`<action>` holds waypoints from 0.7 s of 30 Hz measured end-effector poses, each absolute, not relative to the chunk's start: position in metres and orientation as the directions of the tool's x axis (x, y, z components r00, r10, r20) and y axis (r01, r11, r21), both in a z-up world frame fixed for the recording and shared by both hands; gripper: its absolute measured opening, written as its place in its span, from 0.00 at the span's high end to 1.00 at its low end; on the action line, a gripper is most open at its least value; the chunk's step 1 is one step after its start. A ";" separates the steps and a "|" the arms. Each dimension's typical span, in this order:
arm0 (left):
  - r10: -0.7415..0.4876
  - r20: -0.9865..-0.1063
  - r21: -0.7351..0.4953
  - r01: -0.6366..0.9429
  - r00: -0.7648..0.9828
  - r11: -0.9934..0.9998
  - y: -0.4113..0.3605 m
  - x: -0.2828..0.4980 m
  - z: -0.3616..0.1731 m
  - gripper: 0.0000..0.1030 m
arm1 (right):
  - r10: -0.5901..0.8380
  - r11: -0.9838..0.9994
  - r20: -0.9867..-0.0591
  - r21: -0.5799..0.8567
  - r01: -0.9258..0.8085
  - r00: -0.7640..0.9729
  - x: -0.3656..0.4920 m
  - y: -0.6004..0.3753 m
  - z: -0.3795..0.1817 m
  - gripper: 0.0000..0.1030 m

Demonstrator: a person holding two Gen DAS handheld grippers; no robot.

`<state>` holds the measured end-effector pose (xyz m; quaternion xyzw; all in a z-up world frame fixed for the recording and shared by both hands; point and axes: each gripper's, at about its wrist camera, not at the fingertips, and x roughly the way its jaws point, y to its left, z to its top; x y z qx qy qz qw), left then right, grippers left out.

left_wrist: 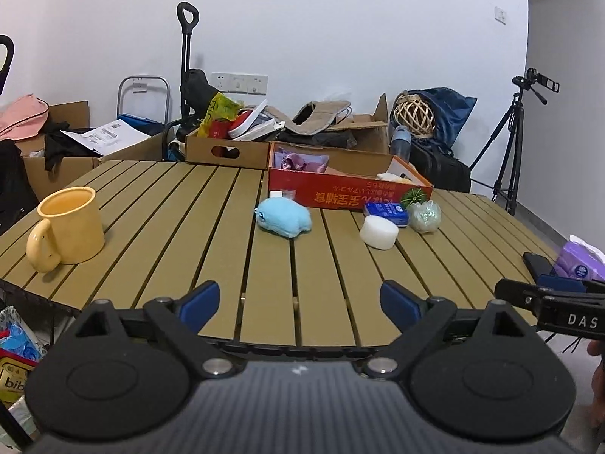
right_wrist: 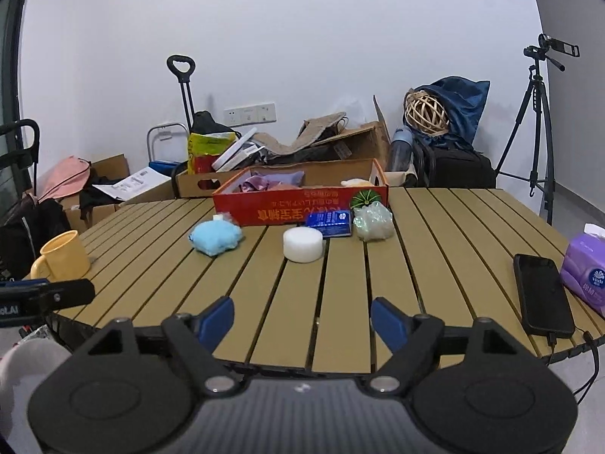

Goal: Organize soft objects
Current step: 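Withdraw both open grippers from the box back over the table, then lower both grippers onto the light-blue fluffy plush and close them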

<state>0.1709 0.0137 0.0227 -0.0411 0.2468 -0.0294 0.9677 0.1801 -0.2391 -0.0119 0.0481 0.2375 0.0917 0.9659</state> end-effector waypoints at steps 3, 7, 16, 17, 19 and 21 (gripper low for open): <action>-0.077 -0.490 -0.100 0.031 0.868 0.994 0.015 0.182 0.020 0.09 | 0.206 0.977 -0.452 0.140 -0.159 0.868 0.190 -0.237 -0.010 0.23; -0.083 -0.506 -0.125 0.022 0.859 0.992 0.020 0.207 0.018 0.07 | 0.233 0.971 -0.470 0.157 -0.180 0.851 0.213 -0.231 -0.011 0.23; -0.018 -0.546 -0.179 -0.095 0.838 0.979 0.040 0.307 0.018 0.07 | 0.345 0.937 -0.489 0.233 -0.261 0.801 0.318 -0.194 -0.013 0.28; -0.014 -0.551 -0.187 -0.108 0.834 0.976 0.043 0.320 0.016 0.07 | 0.362 0.929 -0.491 0.256 -0.266 0.792 0.331 -0.190 -0.015 0.31; -0.027 -0.574 -0.233 -0.132 0.819 0.964 0.050 0.347 0.012 0.08 | 0.406 0.908 -0.495 0.311 -0.280 0.768 0.359 -0.182 -0.021 0.35; -0.070 -0.589 -0.307 -0.143 0.805 0.941 0.060 0.373 0.006 0.13 | 0.445 0.889 -0.503 0.343 -0.302 0.741 0.387 -0.171 -0.028 0.41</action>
